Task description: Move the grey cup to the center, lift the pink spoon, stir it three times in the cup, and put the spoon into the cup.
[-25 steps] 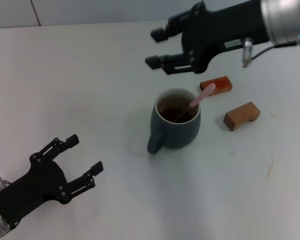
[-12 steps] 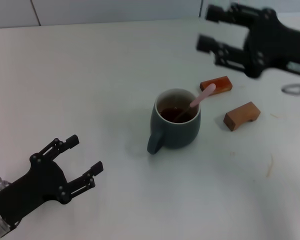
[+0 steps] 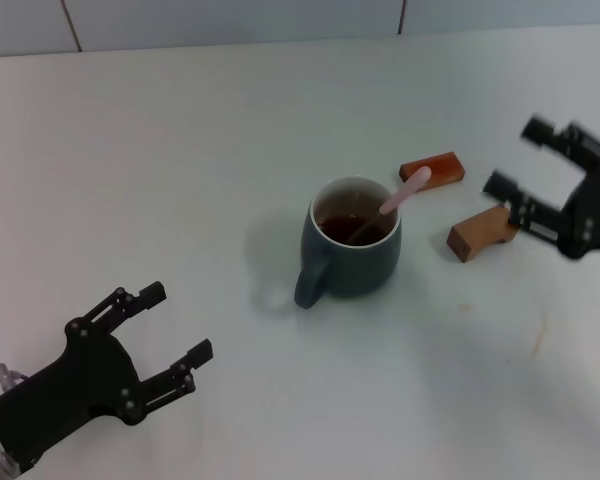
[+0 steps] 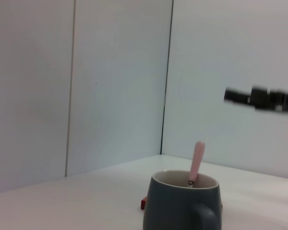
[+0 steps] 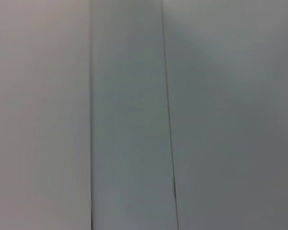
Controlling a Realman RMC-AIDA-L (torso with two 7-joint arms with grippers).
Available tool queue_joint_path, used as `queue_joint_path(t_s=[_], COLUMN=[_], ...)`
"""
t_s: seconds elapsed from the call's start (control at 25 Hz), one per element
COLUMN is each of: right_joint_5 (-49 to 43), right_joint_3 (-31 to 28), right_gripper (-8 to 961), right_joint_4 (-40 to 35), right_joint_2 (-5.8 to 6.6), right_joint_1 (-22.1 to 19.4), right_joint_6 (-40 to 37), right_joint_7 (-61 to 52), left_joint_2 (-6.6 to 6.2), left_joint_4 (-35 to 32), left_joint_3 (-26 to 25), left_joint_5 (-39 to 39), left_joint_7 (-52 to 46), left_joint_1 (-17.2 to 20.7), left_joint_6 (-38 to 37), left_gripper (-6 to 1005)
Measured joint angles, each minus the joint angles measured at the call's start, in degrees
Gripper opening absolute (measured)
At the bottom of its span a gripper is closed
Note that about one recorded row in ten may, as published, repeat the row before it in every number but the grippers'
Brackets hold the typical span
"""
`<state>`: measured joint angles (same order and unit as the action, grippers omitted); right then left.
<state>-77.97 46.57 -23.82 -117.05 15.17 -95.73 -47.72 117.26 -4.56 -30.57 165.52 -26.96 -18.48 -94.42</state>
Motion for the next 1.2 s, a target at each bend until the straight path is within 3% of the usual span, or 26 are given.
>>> queue_joint_path(t_s=[0.44, 1.2], right_joint_5=[-11.4, -14.0], right_joint_3=[-0.4, 0.3], right_gripper=[783, 783], right_joint_4=[2.7, 3.1], right_joint_2=[-0.22, -0.93], right_joint_1=[-0.8, 0.0], right_joint_6=[6.9, 10.3], right_joint_7=[3.3, 5.0], left_joint_2=[0.54, 0.71], left_joint_4=[-0.4, -0.5], left_joint_3=[0.3, 0.9], left_joint_5=[-0.1, 0.0], left_joint_7=[3.2, 3.3], left_joint_1=[0.4, 0.7], left_joint_6=[0.0, 0.3], left_gripper=[845, 844])
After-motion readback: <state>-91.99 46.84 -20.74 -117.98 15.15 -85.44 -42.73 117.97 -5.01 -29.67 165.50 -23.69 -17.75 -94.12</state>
